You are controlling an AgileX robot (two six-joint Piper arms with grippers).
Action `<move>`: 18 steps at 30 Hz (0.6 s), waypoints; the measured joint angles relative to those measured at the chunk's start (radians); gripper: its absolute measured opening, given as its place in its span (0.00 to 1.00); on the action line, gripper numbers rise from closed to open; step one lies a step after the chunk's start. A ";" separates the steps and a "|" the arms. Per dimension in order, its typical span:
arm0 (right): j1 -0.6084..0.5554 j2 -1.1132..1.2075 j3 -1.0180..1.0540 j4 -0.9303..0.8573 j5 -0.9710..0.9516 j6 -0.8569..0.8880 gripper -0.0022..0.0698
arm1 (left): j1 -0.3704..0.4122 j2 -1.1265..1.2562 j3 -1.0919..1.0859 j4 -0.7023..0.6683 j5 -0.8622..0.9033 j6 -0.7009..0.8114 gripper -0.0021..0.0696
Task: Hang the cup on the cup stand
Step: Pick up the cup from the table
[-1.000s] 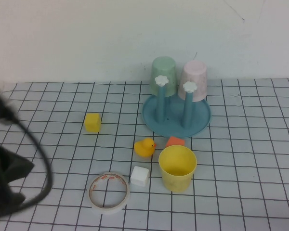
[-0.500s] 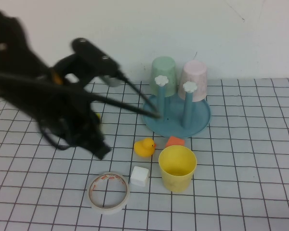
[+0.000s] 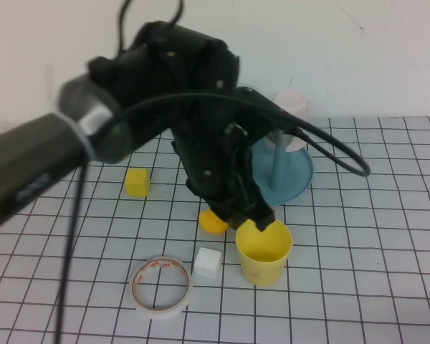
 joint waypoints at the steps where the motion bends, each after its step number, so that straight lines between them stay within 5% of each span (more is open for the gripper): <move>1: 0.000 0.000 0.000 0.000 0.002 0.000 0.03 | -0.001 0.021 -0.017 -0.006 0.002 -0.021 0.37; 6: 0.000 0.000 0.000 0.000 0.006 -0.006 0.03 | -0.002 0.145 -0.098 -0.029 0.006 -0.085 0.68; 18: 0.000 0.000 0.000 0.000 0.008 -0.008 0.03 | -0.002 0.252 -0.106 0.001 -0.058 -0.181 0.72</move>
